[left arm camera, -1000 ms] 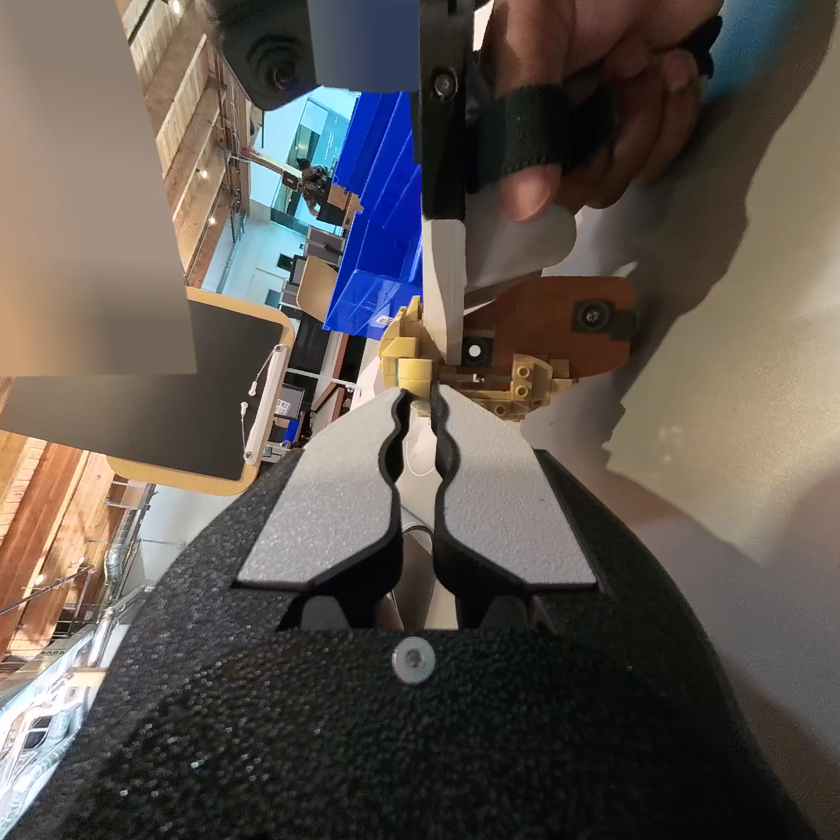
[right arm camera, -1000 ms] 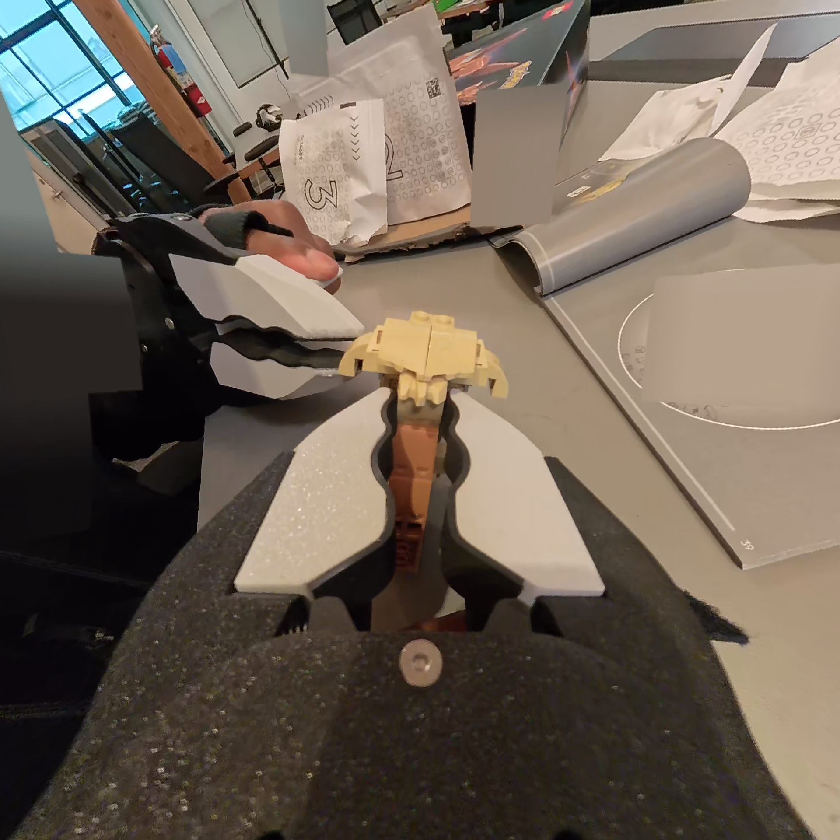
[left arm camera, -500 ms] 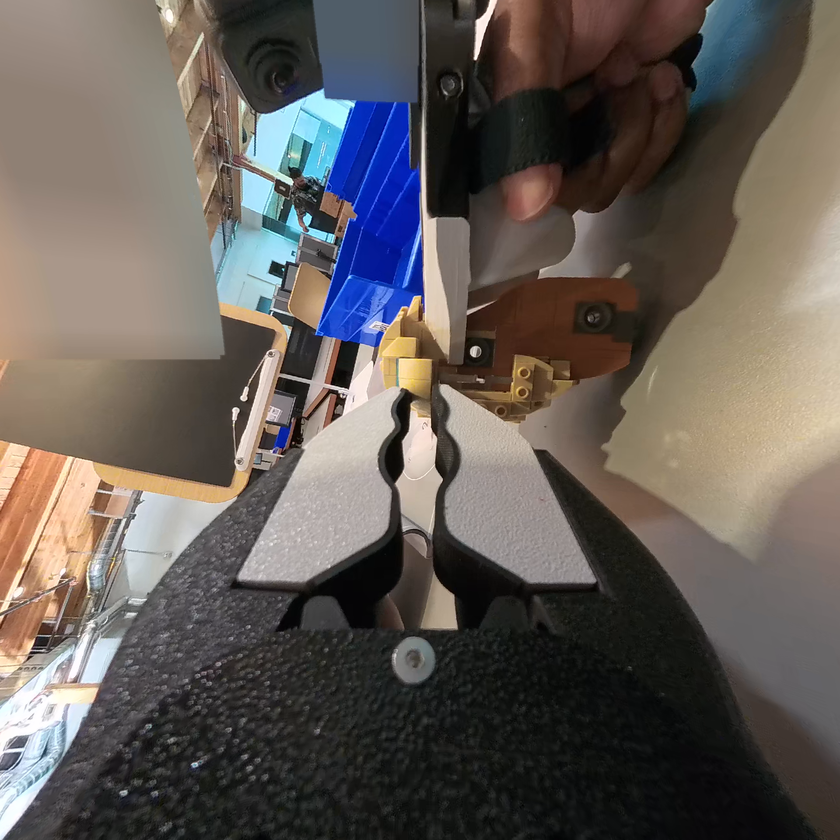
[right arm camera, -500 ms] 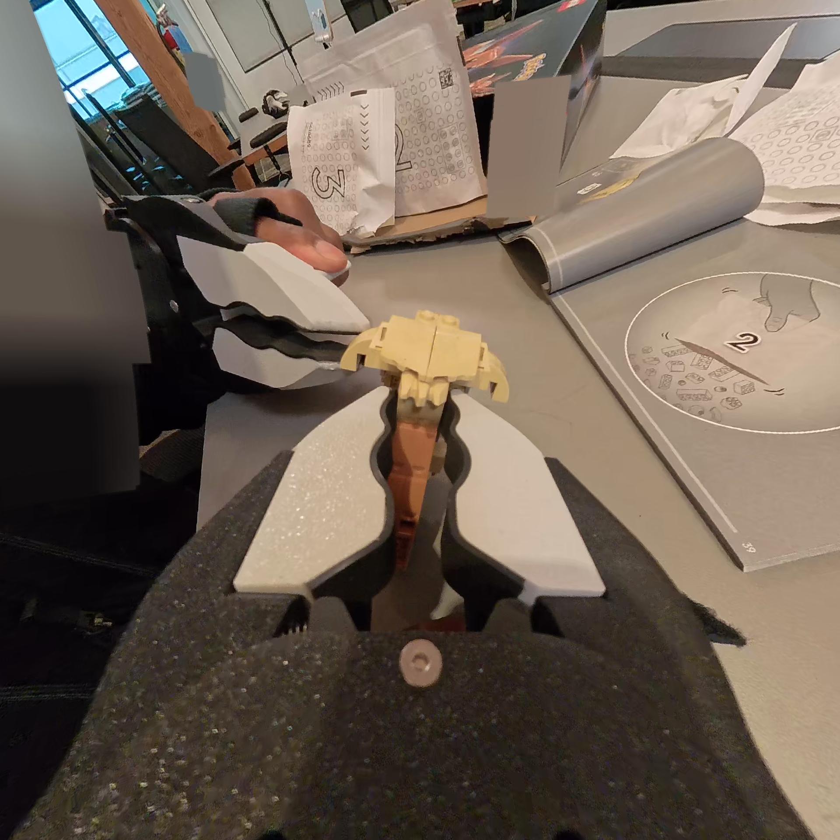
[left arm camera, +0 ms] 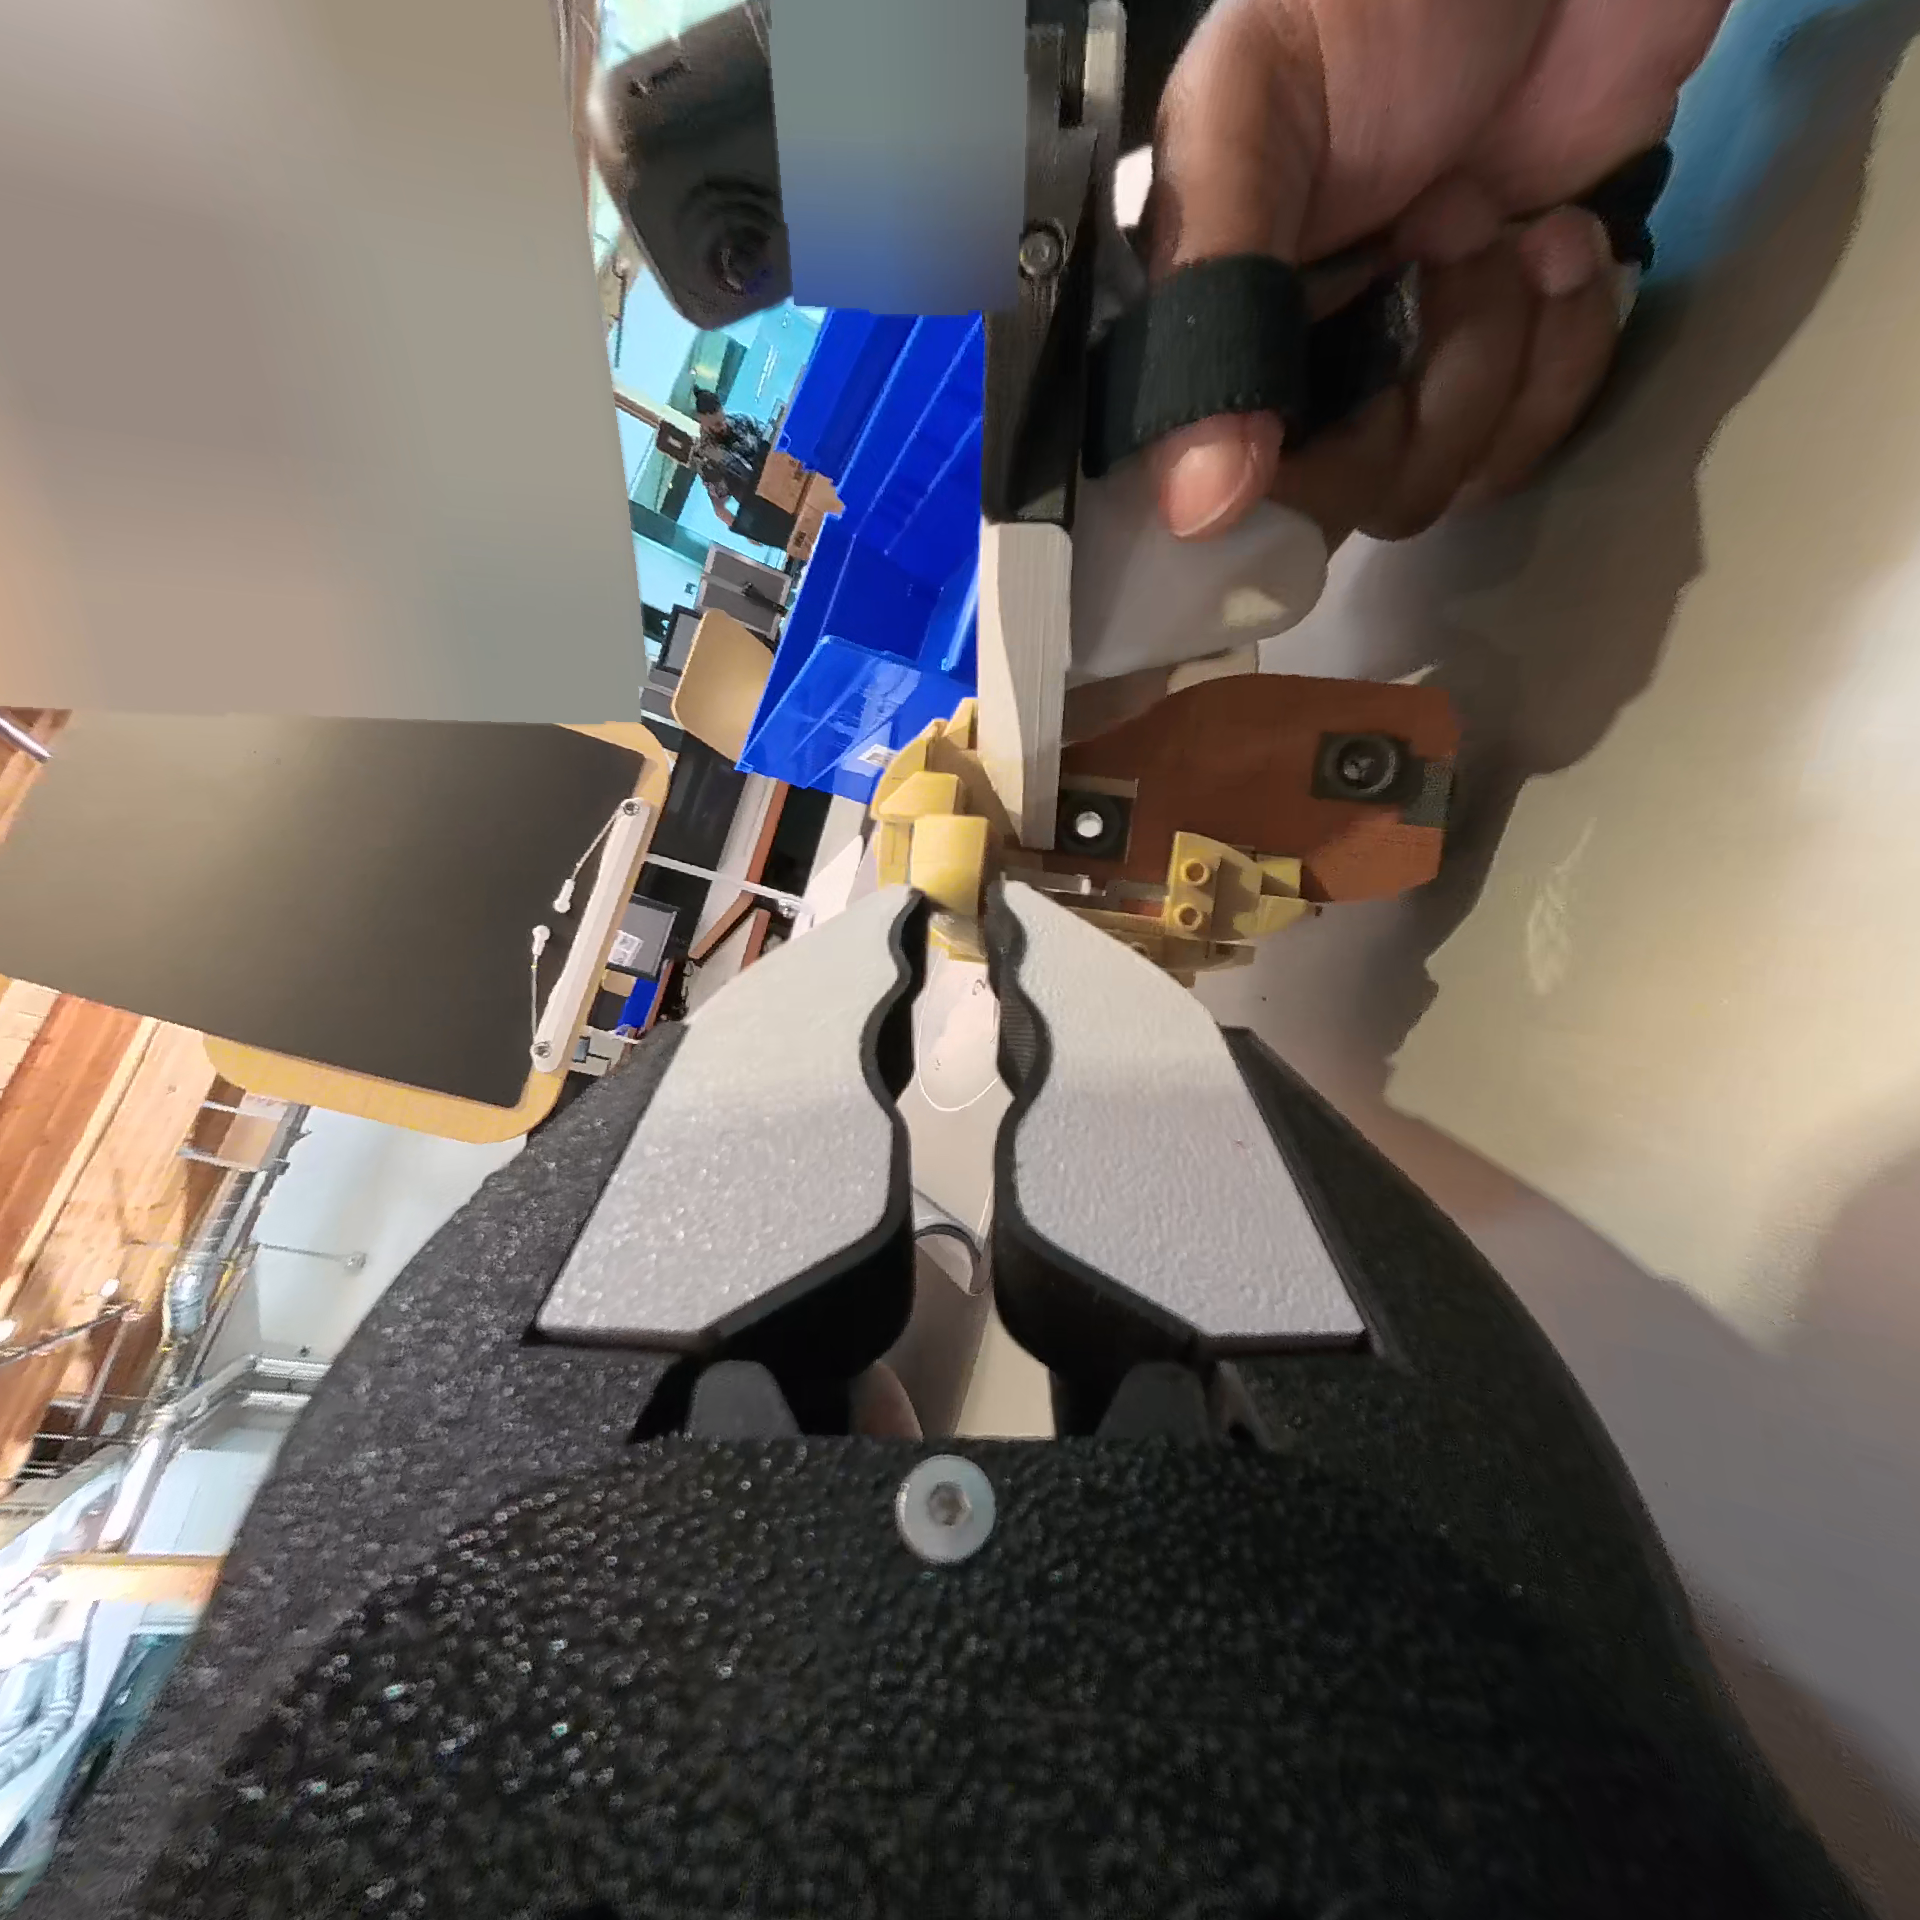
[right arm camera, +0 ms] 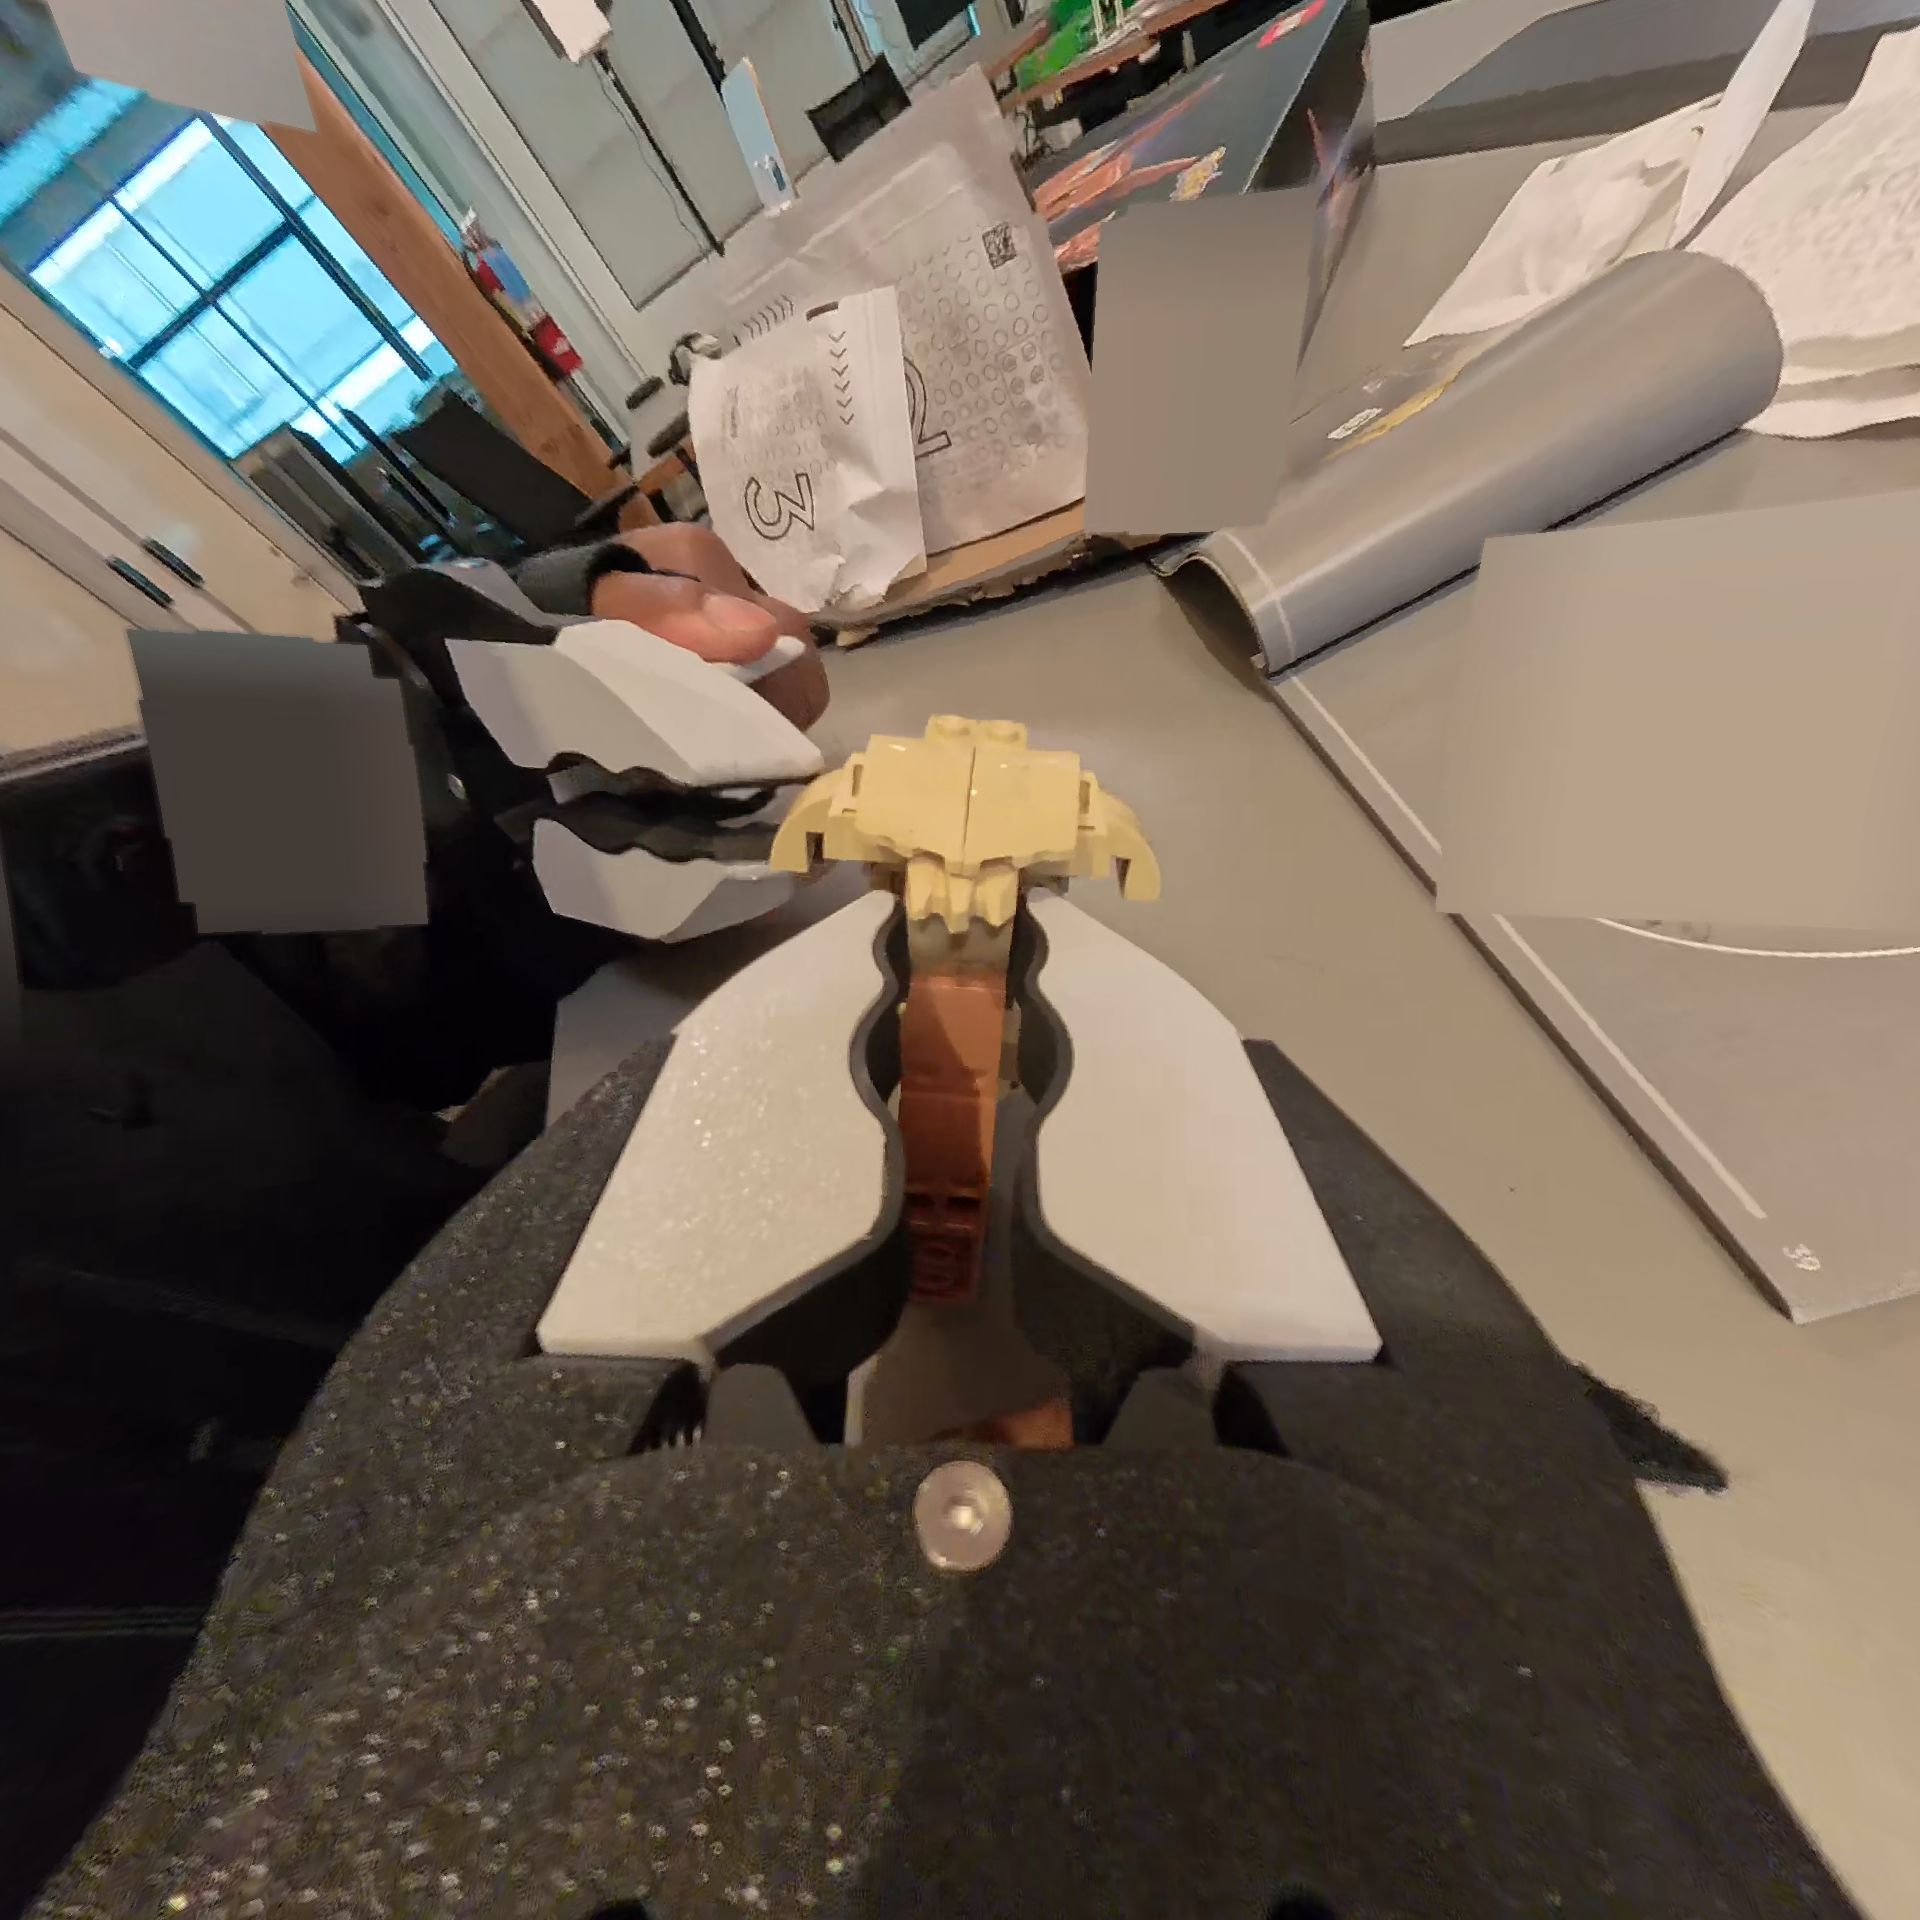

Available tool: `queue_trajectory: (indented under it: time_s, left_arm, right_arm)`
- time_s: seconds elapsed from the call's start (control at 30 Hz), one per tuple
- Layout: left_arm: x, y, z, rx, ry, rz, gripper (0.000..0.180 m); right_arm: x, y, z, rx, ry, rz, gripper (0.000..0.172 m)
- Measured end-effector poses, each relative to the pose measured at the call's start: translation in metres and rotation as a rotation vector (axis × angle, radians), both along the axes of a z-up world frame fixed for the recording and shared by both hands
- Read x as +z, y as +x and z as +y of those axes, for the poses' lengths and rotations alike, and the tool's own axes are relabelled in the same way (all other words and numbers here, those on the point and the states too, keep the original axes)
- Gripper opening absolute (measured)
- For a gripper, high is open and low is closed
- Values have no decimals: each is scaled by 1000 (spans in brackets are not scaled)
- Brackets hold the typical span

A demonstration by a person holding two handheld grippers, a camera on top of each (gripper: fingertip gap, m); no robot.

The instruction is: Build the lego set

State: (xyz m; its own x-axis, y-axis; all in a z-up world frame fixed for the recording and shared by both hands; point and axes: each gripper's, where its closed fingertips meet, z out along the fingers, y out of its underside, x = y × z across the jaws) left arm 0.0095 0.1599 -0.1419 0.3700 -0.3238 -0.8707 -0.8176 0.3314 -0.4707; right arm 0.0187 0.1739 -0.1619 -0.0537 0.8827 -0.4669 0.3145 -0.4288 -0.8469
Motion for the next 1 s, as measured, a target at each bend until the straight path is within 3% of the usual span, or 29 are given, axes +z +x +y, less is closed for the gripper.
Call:
queue_trajectory:
  time_s: [0.2,0.4,0.7,1.0]
  left_arm:
    - [6,-9,0,-1,-50,-162,23]
    - [10,-13,3,-25,-223,-419,24]
    - [11,-3,1,-83,-400,-631,27]
    - [24,-1,2,-146,-541,-909,27]
  right_arm:
    - [9,3,8,-14,-81,64,18]
    - [29,7,11,22,-169,214,17]
    - [49,12,16,52,-274,378,17]
    - [54,14,14,82,-297,424,17]
